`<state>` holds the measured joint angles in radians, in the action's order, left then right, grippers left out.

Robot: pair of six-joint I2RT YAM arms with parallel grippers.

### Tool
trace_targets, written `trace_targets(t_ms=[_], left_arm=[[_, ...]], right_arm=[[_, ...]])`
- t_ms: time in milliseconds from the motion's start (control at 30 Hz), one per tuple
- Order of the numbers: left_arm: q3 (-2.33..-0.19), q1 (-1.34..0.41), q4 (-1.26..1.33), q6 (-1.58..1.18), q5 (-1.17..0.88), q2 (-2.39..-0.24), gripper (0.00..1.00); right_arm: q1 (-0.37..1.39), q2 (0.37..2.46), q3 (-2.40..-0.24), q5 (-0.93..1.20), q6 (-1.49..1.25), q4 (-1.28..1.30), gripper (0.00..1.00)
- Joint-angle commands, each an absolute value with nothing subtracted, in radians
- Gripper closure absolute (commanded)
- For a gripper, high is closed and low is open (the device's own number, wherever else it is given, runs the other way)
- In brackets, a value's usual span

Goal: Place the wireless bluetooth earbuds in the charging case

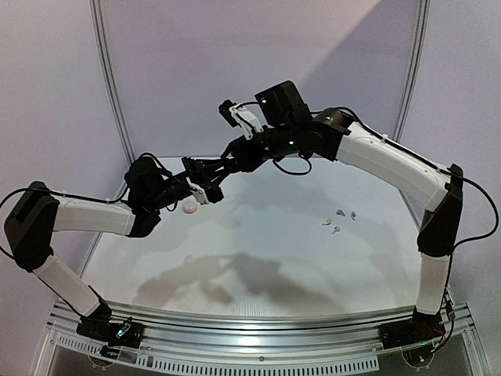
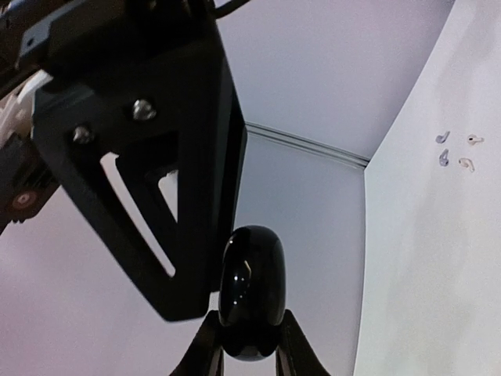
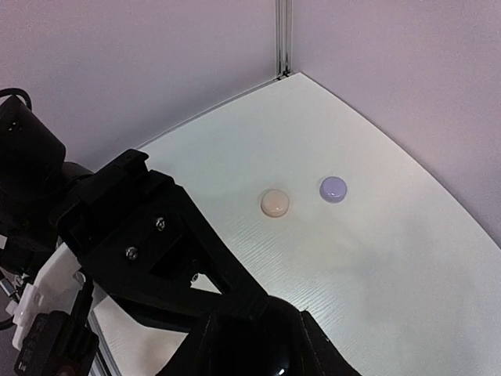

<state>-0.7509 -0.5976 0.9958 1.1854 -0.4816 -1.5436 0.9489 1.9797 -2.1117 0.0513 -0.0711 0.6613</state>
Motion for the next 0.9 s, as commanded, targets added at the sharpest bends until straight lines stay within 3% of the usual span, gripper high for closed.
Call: trace_targets(t_ms=[0, 167, 267, 367, 467, 600, 800, 867], left_arm=[[-0.761, -0.592, 1.034, 1.168, -0.439, -1.509, 1.0], [-0.761, -0.592, 0.947, 0.899, -0.449, -1.489, 1.0], [-0.793, -0.581, 0.827, 0.566, -0.457, -1.47, 1.0], [-0.823, -0.538, 0.78, 0.129, -0.553, -1.449, 1.0], [-0.83, -0.511, 0.856, -0.212, -0.761, -1.458, 1.0], [-0.823, -0.521, 1.008, -0.298, -0.97, -1.463, 1.0], [-0.847, -0.525, 1.025, -0.301, -1.061, -1.464, 1.0], [-0.845, -0.527, 1.02, -0.298, -1.049, -1.462, 1.0]], right_arm=[[0.949, 1.891, -2.03, 0.005, -0.086, 0.724, 0.65], [0.944, 1.824, -2.025, -0.031, -0.052, 0.656, 0.48], [0.93, 1.754, -1.951, 0.103, 0.037, 0.573, 0.32], [0.924, 1.664, -1.806, 0.203, 0.129, 0.475, 0.21], [0.923, 1.614, -1.717, 0.214, 0.154, 0.399, 0.15], [0.922, 1.633, -1.727, 0.33, 0.184, 0.383, 0.17], [0.923, 1.717, -1.812, 0.396, 0.202, 0.436, 0.39], [0.923, 1.729, -1.82, 0.415, 0.204, 0.445, 0.42]])
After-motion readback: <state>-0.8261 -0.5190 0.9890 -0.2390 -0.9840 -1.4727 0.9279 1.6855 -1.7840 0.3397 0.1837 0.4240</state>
